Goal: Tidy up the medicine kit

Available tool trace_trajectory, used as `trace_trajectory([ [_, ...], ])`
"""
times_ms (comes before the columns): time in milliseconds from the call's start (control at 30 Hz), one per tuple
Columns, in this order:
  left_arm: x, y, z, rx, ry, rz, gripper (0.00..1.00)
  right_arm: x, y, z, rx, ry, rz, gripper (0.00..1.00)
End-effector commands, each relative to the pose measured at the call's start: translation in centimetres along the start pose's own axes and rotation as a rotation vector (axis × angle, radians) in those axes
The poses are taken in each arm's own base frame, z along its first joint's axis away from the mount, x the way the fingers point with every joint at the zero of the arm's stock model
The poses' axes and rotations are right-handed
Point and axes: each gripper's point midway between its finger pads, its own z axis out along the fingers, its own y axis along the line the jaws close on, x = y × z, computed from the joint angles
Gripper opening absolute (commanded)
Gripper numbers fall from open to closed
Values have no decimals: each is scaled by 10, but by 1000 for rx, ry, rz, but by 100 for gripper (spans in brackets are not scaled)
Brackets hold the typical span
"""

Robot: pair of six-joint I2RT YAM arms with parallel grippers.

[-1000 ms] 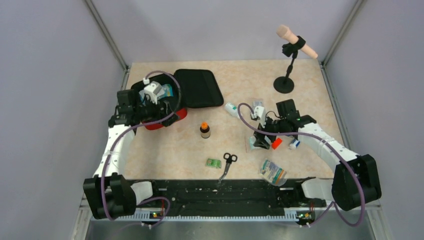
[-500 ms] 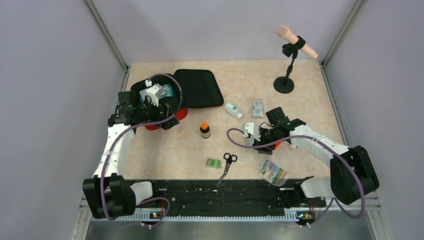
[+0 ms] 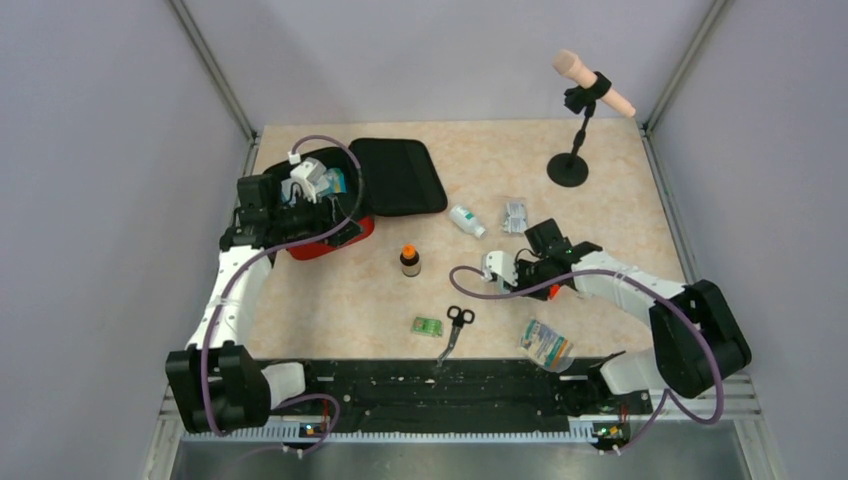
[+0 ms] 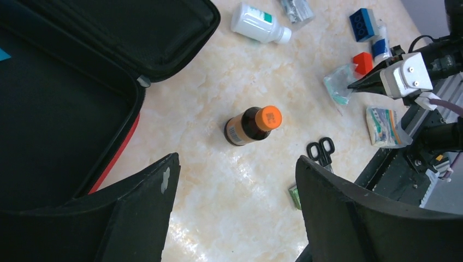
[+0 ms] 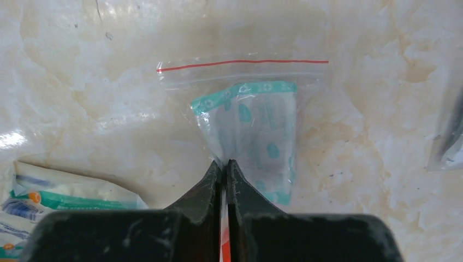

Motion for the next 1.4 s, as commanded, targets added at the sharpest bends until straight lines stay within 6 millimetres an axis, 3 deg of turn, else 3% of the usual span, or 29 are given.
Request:
trace_trajectory([
  [0,-23,-21,6,94,-109,58,81,-60,-23,-30,56,-188,20,0],
  [167,-43,-42,23,177,-133,-89,82,-123,-44,-70,71,-390,168,0],
  [367,-65,-84,48,269,-87,-237,82,-161,-64,-88,53,-499,359,0],
  [467,-60,-97,65,307,-15,-387,81,-175,-68,-93,22,-532,393,0],
  [767,-42,-118,106,387,112,-611,70,-182,-70,-92,26,-528,362,0],
  [867,-34,-124,122,401,167,-625,62,-186,-66,-93,18,-524,316,0],
  [1133,-9,-144,155,444,305,-662,57,-186,-52,-87,-9,-479,251,0],
  [1267,0,-155,162,479,347,-672,33,-185,-52,-84,3,-465,237,0],
  [1367,0,-158,160,511,361,-697,10,-182,-53,-81,18,-446,231,0],
])
